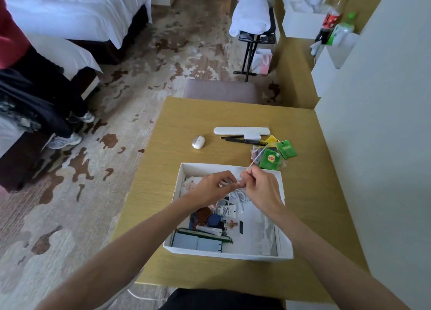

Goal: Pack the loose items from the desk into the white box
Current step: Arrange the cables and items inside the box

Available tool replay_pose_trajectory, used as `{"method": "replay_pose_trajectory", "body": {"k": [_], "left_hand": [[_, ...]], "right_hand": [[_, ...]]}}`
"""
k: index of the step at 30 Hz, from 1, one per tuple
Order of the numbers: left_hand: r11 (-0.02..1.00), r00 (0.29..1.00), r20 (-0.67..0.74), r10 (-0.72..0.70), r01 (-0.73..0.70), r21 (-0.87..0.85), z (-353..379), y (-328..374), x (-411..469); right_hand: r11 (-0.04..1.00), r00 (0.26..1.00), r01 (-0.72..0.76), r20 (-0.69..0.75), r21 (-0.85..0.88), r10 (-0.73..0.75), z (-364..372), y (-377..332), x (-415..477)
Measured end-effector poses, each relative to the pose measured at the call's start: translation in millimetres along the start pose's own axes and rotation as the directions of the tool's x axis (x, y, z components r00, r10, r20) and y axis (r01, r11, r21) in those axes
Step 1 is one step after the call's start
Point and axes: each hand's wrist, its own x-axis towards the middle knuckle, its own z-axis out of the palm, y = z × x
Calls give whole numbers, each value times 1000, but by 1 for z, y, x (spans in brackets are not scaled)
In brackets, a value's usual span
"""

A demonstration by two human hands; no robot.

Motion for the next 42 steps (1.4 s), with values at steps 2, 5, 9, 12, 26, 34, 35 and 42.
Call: {"method": "replay_pose_trajectory", "body": {"k": [2,5,9,12,26,34,35,42], "left_hand": [[997,998,17,-60,61,-49,-2,-1,3],[985,989,68,-133,140,-104,-2,-4,6],[971,983,117,-142,161,-179,2,-6,7],[964,976,171,-133,167,-204,3,-9,3],[824,933,275,231,-338,455,-13,-45,23],[630,865,399,305,-497,596,-8,-47,35],[608,858,408,312,-511,608,-7,-47,34],[708,884,320,341,-465,532,-1,-49,40]], "right_hand": [[998,1000,-24,3,49,24,0,0,2],[995,987,-18,158,95,3,-3,5,6],[996,944,-3,328,91,-27,-5,13,6],[997,918,-58,396,48,34,-9,19,3],[984,877,-96,454,-153,156,-17,31,-12],[992,844,10,533,-125,59,9,27,-24],[993,852,6,521,-116,55,9,27,-24],[998,824,-9,565,-55,38,-4,29,-35]]}}
